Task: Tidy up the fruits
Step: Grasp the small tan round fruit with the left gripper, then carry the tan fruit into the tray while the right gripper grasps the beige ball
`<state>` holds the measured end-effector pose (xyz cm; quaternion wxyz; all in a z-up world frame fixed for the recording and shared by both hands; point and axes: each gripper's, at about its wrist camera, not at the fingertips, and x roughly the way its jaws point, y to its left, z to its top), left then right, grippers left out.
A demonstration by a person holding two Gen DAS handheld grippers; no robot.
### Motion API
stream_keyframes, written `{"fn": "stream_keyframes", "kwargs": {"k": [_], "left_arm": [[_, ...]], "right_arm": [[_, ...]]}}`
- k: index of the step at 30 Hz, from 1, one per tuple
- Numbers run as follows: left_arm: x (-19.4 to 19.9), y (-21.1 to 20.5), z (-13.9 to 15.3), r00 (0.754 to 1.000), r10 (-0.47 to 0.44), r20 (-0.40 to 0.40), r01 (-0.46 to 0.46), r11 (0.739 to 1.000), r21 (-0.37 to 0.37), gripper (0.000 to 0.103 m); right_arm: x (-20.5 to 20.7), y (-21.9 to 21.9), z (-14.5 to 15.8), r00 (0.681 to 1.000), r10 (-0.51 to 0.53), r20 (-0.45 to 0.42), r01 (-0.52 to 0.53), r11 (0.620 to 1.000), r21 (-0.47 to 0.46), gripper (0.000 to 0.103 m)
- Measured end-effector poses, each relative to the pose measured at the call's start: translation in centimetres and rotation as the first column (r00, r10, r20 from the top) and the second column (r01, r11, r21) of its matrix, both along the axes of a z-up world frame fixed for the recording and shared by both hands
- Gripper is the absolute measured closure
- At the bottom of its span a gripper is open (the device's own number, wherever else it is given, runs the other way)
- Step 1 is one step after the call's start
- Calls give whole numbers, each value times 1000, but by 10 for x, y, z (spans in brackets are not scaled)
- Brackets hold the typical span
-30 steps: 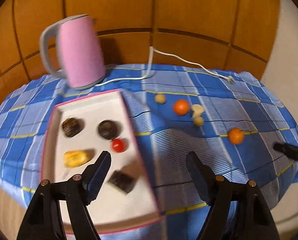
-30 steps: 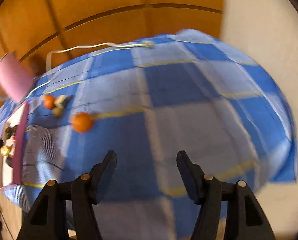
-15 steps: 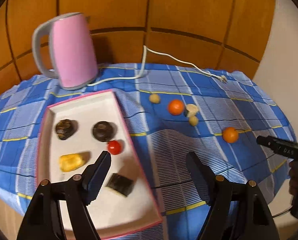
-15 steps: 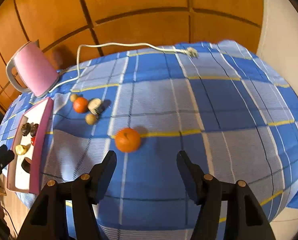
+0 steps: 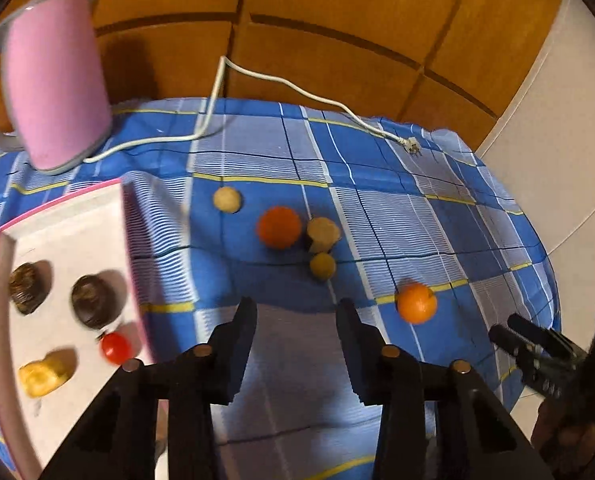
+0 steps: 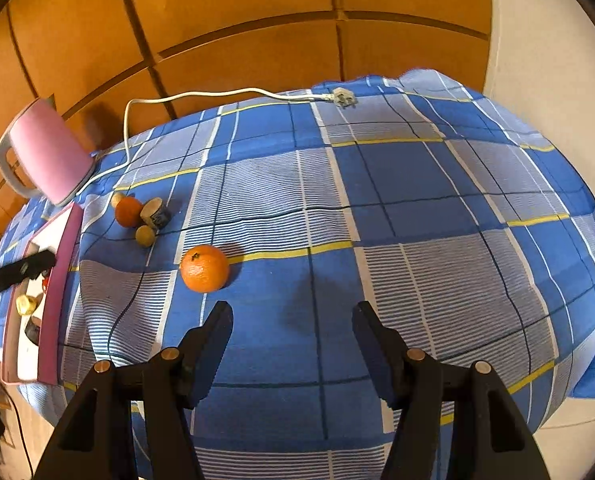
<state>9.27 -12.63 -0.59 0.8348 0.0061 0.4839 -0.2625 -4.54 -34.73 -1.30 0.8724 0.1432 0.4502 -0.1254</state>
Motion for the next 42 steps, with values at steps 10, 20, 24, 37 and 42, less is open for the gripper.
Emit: {"fn": "stream_keyframes", "kwargs": {"k": [10, 20, 24, 37, 42], "left_arm": [[36, -59, -40, 999, -46, -5, 46, 991, 123, 63], [44, -79, -67, 998, -53, 23, 50, 990, 135, 79], [33, -69, -61, 997, -47, 54, 41, 993, 112, 80], [-28, 4, -29, 995, 7, 97, -9, 1000, 23, 79], [-41, 27, -20, 994, 25, 108, -25, 1000, -9, 79]], "right_arm": [[11, 6, -2, 999, 45, 17, -45, 999, 9, 40], [19, -1, -1, 998, 51, 32, -51, 999, 14, 40], [23, -2, 0, 998, 55, 37, -55, 998, 4, 40], [72, 26, 9, 969, 236, 72, -238, 971, 15, 40], [106, 54, 15, 928, 358, 100, -365, 929, 56, 40]]}}
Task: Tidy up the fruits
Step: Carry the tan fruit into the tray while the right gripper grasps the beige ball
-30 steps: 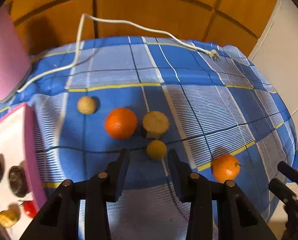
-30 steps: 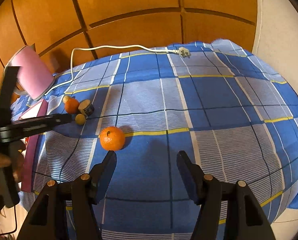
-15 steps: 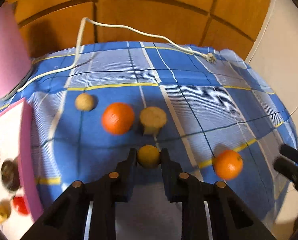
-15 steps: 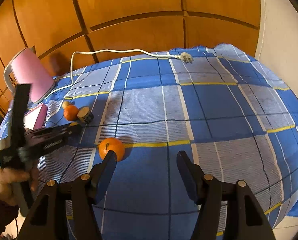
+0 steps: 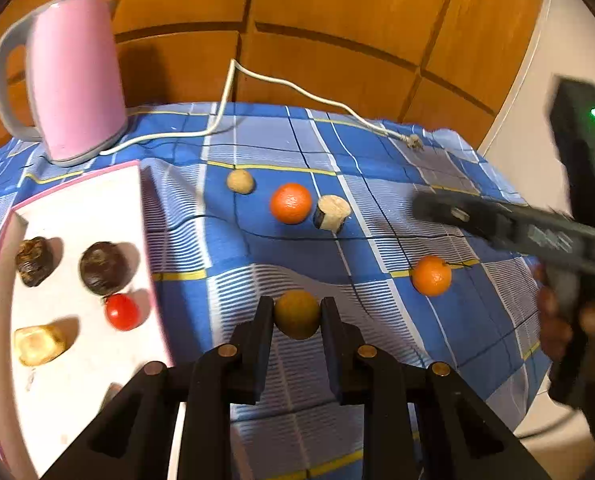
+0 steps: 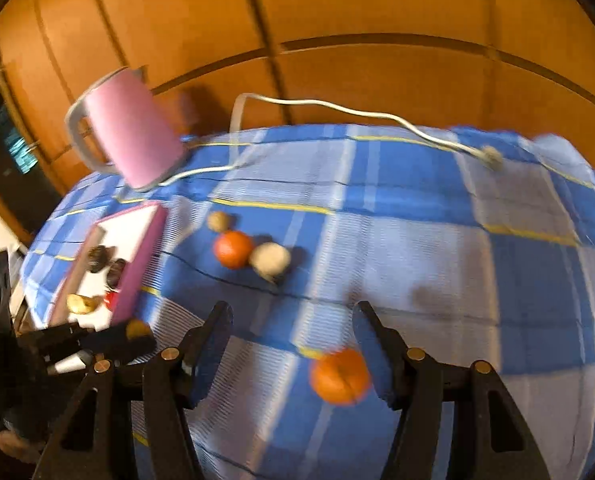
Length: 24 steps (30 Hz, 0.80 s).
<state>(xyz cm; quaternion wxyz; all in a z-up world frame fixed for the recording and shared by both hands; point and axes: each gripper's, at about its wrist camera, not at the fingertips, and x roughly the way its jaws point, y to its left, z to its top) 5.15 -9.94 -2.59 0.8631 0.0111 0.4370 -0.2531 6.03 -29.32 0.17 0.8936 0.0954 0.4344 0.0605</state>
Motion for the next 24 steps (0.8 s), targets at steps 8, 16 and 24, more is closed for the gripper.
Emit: {"fn": "stream_keyframes", "kwargs": {"k": [8, 16, 24], "left_arm": [[-7, 30, 9, 999, 39, 3, -38, 998, -48, 79], [-7, 53, 13, 997, 78, 1, -78, 994, -77, 79], [5, 89, 25, 986, 169, 12, -167, 982, -89, 79]], "right_arm": [[80, 50, -5, 989, 149, -10, -149, 989, -1, 59], [157, 91, -49, 967, 215, -134, -224, 973, -57, 59], [165, 98, -66, 967, 197, -161, -219, 967, -131, 77]]}}
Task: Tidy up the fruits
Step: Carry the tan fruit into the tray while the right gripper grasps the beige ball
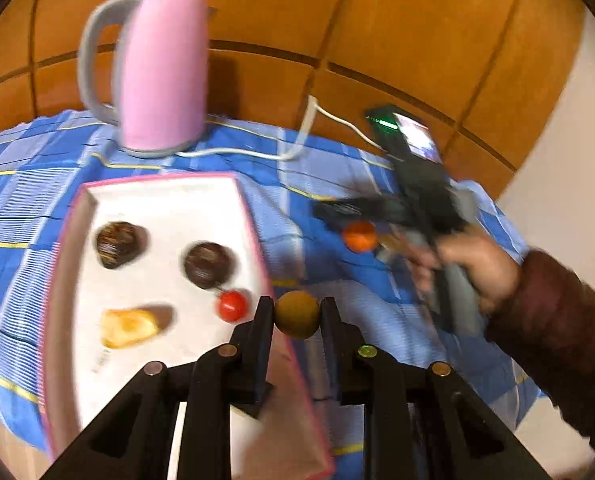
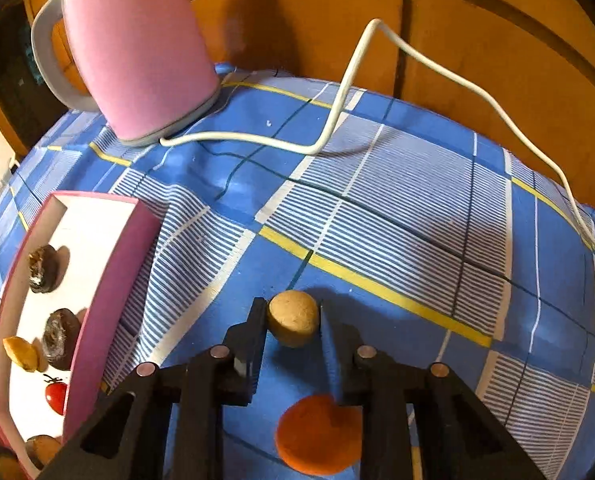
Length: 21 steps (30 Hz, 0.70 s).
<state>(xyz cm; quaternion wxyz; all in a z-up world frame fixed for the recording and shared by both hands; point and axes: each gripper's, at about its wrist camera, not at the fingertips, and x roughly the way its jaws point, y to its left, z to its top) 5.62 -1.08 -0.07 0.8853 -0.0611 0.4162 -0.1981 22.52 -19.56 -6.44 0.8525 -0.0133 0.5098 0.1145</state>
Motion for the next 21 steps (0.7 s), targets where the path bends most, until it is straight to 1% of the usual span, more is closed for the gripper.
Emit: {"fn": "stream_keyframes", "kwargs": {"k": [3, 5, 7, 9, 10, 12, 13, 14, 15, 16, 18, 19, 21], "left_arm": [[18, 21, 5, 998, 58, -5, -58, 998, -1, 79], [32, 34, 9, 996, 92, 5, -92, 995, 23, 79], [48, 44, 9, 994, 112, -16, -112, 994, 22, 79], [67, 56, 8, 987, 159, -30, -159, 987, 7, 79], [78, 60, 6, 986, 160, -52, -160, 987, 3, 79], [95, 67, 3, 979, 191, -64, -192, 981, -3, 79], [101, 68, 3, 980, 188, -70, -189, 982, -3, 79], [109, 67, 0, 980, 183, -76, -183, 983, 6, 79], [114, 65, -2, 976, 206, -74, -204, 978, 32, 79], [117, 66, -4, 975, 209, -73, -206, 977, 44, 79], [126, 62, -13, 977, 194, -83, -188, 979, 72, 79], [130, 60, -19, 973, 211, -89, -203, 975, 95, 79], [136, 56, -28, 975, 196, -102, -185, 977, 108, 75]], "right_arm": [[-17, -6, 17, 999, 3, 48, -3, 1000, 11, 77], [-32, -9, 31, 997, 9, 77, -12, 999, 37, 77], [-48, -9, 42, 994, 31, 102, -37, 998, 59, 77], [-68, -8, 49, 992, 52, 118, -59, 997, 57, 77], [-75, -4, 51, 991, 61, 122, -69, 996, 56, 77], [-93, -1, 53, 988, 82, 130, -90, 994, 59, 77], [-103, 0, 55, 987, 90, 135, -99, 993, 58, 77], [-113, 2, 55, 986, 94, 138, -103, 993, 58, 77], [-120, 3, 55, 986, 95, 140, -104, 993, 59, 77], [-126, 5, 55, 986, 94, 139, -104, 992, 65, 77], [-138, 6, 53, 987, 87, 132, -98, 992, 75, 77], [-144, 6, 51, 988, 82, 131, -93, 993, 78, 77], [-153, 3, 48, 990, 67, 121, -78, 993, 92, 77]]}}
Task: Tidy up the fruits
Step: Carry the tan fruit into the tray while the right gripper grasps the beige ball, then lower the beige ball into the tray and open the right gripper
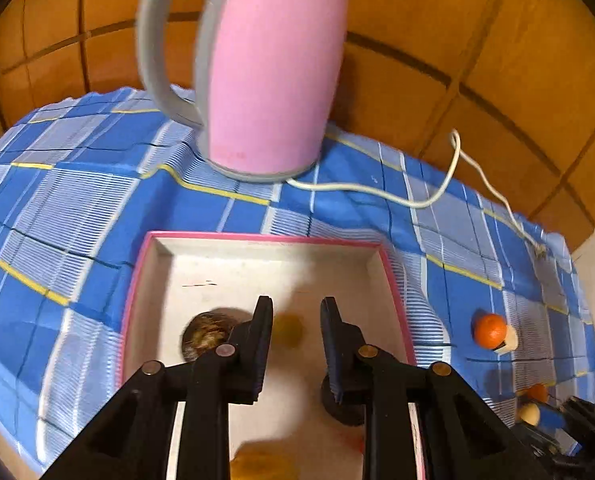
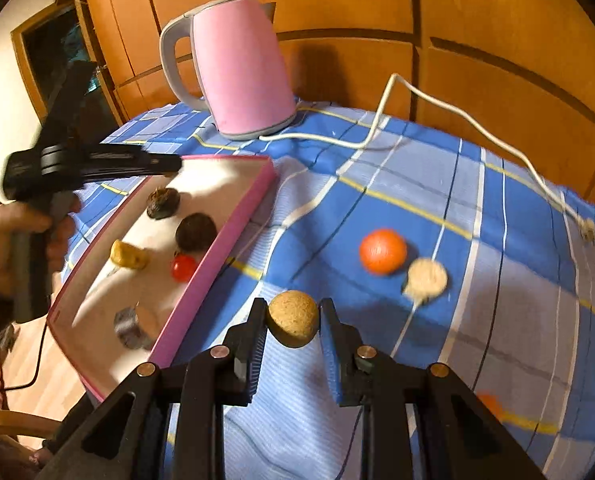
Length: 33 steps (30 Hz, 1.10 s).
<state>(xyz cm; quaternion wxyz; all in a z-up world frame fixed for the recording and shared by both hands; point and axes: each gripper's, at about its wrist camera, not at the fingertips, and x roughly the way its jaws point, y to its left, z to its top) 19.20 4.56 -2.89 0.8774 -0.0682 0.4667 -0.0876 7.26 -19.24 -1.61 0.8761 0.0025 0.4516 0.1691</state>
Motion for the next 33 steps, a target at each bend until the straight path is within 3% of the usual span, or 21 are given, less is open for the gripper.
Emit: {"fn": "stream_keyframes", "kwargs": {"k": [4, 11, 15, 23, 33], "left_arm": [[-5, -4, -6, 1000, 12, -2, -12, 1000, 29, 58], [-63, 0, 22, 993, 55, 101, -60, 997, 43, 56], [-102, 2, 30, 988, 67, 136, -74, 996, 49, 50], [-150, 18, 18, 992, 95, 82, -99, 994, 43, 50], [-168, 39, 21, 984, 154, 89, -158, 987, 32, 47]], "right_arm": [[-11, -5, -7, 999, -25, -22, 25, 1000, 11, 77], [-19, -3, -9, 999, -33, -38, 34, 999, 28, 77], [-19, 10, -6, 999, 1, -32, 1, 999, 47, 77], [-15, 54, 2, 993, 119, -5, -119, 991, 64, 77], [15, 106, -7, 975, 212, -67, -203, 971, 124, 77]]}}
